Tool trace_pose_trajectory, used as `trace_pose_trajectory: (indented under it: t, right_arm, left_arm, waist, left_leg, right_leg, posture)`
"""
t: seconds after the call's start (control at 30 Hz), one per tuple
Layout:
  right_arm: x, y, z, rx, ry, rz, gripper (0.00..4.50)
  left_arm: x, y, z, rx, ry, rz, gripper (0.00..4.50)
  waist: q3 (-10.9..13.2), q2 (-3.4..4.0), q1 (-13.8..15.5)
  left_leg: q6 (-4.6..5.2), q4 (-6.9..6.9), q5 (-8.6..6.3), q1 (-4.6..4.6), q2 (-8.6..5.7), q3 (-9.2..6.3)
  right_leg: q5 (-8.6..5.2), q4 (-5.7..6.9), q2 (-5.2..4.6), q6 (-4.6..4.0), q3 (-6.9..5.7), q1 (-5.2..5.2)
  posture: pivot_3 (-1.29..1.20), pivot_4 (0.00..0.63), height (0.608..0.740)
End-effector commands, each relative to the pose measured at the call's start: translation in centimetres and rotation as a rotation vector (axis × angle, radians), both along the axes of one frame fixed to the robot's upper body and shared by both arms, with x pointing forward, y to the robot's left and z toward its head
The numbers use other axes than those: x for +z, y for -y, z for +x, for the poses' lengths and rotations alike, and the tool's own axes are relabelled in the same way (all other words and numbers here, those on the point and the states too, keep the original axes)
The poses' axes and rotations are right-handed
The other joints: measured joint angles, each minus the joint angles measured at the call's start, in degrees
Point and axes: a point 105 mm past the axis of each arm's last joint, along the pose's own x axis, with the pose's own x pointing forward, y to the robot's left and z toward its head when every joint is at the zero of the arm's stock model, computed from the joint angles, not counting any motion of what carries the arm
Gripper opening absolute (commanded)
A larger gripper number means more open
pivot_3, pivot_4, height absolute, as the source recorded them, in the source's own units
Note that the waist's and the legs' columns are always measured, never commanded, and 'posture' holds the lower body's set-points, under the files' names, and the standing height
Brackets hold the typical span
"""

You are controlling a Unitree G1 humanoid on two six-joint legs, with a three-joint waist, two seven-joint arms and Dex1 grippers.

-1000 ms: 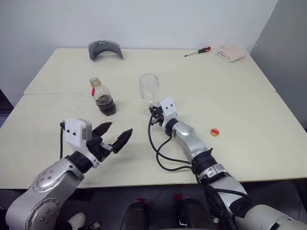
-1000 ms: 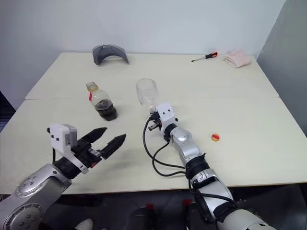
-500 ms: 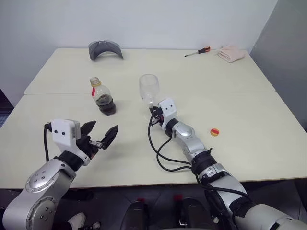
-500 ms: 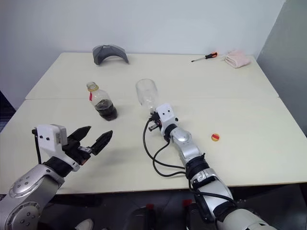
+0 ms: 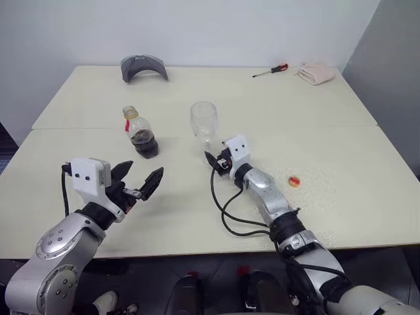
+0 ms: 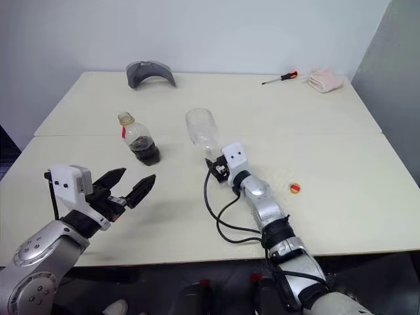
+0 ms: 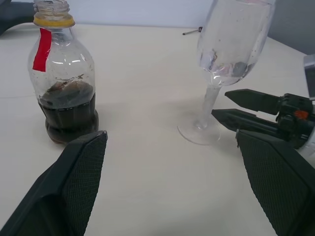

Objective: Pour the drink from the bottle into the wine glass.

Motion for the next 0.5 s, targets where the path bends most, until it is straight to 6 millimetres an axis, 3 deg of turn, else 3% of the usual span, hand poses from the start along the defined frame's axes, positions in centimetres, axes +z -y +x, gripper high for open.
trace_pose_trajectory:
  t: [0.03,0.3,0.5]
  right_arm:
    - [1.7,0.7,-1.6,0.048,0.055,0.01,3.75]
    - [1.0,4.4,-7.1,0.124,0.063,-0.105,3.75]
    - [3.3,5.8,-10.8,0.192,0.1,-0.073,3.75]
  left_arm:
    - [0.4,0.4,0.0,-0.023,0.017,0.003,4.5]
    - [-1.3,-1.0,1.0,0.073,-0.015,0.035,4.5]
    - [-1.7,-2.0,2.5,0.185,0.017,0.033,4.5]
  waist:
    - [0.0,0.0,0.0]
    - [0.0,0.0,0.1]
    - [0.0,-0.06,0.4]
  left_leg:
    - [0.0,0.0,0.0,0.0,0.0,0.01]
    - [0.0,-0.01,-0.01,0.02,-0.01,-0.01]
    - [0.01,0.01,-0.01,0.03,0.02,-0.02]
  right_leg:
    - [0.0,0.0,0.0,0.01,0.01,0.0]
    - [-0.03,-0.01,0.02,0.05,0.0,-0.01]
    - [-0.03,-0.02,0.07,0.06,0.0,-0.02]
  posture:
    - [0.0,0.15,0.74]
    - [0.0,0.15,0.74]
    - [0.0,0.15,0.74]
